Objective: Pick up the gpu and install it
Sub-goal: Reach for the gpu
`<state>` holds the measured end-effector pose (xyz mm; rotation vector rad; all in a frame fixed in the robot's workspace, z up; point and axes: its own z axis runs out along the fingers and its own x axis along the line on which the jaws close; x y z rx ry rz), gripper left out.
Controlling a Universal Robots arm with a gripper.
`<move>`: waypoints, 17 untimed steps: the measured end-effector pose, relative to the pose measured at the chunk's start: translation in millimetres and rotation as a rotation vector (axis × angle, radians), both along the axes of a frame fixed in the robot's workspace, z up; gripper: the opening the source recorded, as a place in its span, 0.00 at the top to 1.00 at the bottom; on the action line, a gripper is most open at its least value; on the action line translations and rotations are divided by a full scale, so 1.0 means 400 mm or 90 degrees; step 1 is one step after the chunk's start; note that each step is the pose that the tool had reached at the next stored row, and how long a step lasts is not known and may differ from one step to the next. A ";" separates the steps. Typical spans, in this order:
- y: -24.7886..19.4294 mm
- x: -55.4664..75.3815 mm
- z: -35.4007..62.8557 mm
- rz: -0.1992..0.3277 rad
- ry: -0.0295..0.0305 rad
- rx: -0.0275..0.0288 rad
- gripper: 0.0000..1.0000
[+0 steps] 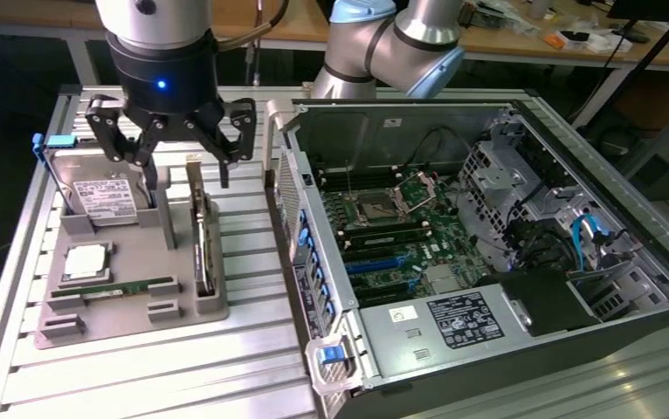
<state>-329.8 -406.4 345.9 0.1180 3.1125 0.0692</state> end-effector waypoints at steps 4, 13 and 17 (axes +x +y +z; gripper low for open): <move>0.000 0.000 -0.017 0.000 0.0000 -0.0001 0.22; 0.000 0.000 -0.064 0.000 0.0000 0.0000 0.22; 0.000 0.000 -0.083 0.000 0.0000 0.0000 0.22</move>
